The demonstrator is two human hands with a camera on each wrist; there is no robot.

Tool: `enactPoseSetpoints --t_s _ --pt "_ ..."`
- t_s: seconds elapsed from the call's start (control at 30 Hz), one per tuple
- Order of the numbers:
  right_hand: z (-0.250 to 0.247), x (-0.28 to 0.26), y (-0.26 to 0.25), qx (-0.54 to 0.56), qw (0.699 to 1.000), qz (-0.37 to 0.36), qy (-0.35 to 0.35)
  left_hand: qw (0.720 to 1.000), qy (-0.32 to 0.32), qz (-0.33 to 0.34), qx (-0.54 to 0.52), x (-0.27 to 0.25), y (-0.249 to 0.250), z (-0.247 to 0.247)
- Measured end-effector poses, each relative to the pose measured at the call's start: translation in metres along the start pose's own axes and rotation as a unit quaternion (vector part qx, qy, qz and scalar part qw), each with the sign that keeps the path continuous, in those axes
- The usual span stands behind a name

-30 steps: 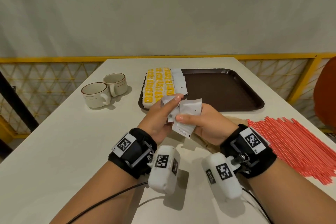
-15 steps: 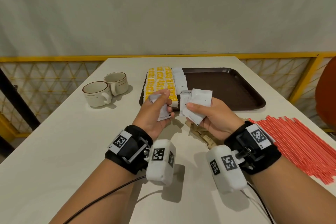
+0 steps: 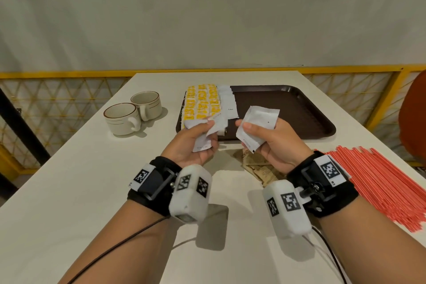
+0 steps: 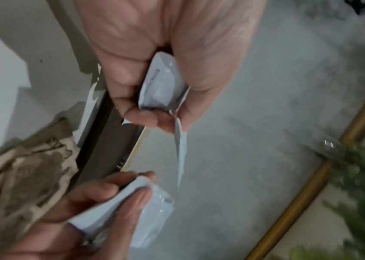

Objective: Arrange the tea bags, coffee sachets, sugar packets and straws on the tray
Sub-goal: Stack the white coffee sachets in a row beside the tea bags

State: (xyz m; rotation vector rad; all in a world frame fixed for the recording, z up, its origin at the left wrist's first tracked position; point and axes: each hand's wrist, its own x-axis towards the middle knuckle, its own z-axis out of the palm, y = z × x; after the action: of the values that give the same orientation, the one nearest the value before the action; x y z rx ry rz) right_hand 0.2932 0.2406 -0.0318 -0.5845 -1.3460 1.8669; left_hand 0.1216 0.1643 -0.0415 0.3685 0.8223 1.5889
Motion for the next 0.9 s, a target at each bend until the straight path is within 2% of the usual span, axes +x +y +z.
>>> enactPoseSetpoints --t_s 0.1,0.2,0.3,0.37,0.47,0.57,0.67,0.8,0.9 --pt "0.002 -0.001 -0.001 -0.046 0.995 -0.049 -0.073 0.995 -0.055 -0.081 -0.008 -0.005 0.000 0.001" --pt "0.003 -0.001 0.003 -0.091 0.983 -0.085 -0.133 0.993 -0.070 -0.095 0.025 -0.008 -0.004 0.003" --pt "0.002 -0.001 0.006 -0.117 0.979 -0.118 -0.114 0.993 -0.069 -0.098 0.022 -0.006 -0.005 0.006" --pt "0.000 -0.001 0.005 -0.122 0.983 -0.129 -0.053 0.996 -0.025 -0.074 0.048 -0.003 -0.005 0.007" --pt "-0.004 0.001 0.005 -0.170 0.979 -0.108 0.027 0.997 0.017 0.013 0.079 0.001 -0.012 0.010" --pt "-0.001 0.001 0.010 -0.249 0.966 -0.069 0.008 0.990 0.016 0.088 0.110 0.002 -0.020 0.011" --pt "0.006 -0.002 0.013 -0.307 0.949 -0.069 -0.034 0.987 0.003 0.099 0.126 0.001 -0.021 0.014" --pt "0.011 -0.007 0.012 -0.284 0.954 -0.054 -0.079 0.989 -0.008 0.100 0.106 0.001 -0.020 0.013" --pt "0.015 -0.008 0.012 -0.121 0.990 -0.021 -0.068 0.996 -0.016 0.084 0.028 0.002 -0.016 0.013"
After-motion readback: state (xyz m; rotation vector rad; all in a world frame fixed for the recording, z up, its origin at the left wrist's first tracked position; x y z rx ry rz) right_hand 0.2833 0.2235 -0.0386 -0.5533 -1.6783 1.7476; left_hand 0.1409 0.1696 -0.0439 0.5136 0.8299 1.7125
